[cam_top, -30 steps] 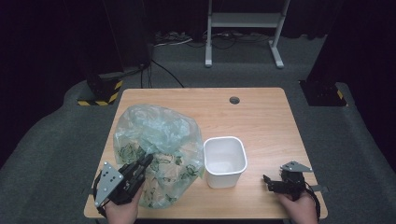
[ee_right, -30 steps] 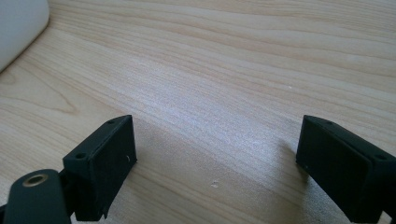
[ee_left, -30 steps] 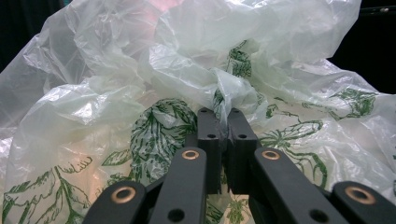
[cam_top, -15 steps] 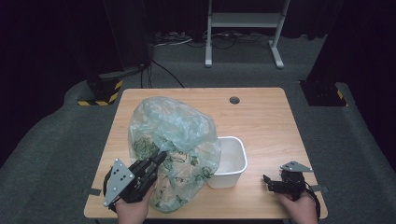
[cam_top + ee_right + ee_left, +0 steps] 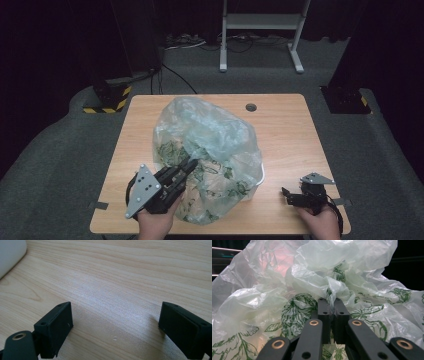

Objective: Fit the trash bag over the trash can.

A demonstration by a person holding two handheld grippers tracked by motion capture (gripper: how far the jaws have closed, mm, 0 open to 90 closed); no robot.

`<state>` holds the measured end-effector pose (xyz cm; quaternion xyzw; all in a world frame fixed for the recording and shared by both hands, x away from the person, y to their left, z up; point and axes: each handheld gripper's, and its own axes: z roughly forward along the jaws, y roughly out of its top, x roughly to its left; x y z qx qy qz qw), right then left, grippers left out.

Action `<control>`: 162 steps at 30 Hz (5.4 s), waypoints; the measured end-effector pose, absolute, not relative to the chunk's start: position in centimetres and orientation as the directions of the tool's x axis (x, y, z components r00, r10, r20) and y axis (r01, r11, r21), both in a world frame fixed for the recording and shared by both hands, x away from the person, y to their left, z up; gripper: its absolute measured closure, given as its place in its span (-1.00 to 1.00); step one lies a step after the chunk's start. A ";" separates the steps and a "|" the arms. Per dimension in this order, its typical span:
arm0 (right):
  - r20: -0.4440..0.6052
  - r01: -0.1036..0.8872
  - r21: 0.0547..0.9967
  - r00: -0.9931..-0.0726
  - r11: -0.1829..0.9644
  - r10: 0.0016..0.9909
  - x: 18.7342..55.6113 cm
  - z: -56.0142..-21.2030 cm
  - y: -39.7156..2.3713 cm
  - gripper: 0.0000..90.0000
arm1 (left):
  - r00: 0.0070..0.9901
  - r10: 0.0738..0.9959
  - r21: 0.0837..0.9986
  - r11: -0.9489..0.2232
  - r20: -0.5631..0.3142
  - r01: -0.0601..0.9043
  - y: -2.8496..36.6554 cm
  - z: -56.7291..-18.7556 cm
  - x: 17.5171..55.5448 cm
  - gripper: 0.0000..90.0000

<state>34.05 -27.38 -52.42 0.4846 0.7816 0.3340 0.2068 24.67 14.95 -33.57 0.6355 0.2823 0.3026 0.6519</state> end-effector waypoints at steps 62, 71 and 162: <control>-0.002 0.496 0.836 -0.427 0.236 0.904 31.7 -48.0 -28.5 -0.67 | 0.670 0.741 0.981 -0.093 -0.047 0.172 12.4 -41.7 29.2 -0.04; 0.002 0.297 0.944 -0.436 0.141 0.900 29.1 -40.6 -29.1 -0.67 | 0.675 0.737 0.980 -0.111 -0.030 0.166 11.8 -41.9 29.2 0.29; 0.074 0.379 0.900 -0.618 0.215 0.783 36.9 -45.1 -21.8 1.00 | 0.578 0.808 0.893 -0.171 -0.114 0.415 11.0 -47.3 37.0 1.00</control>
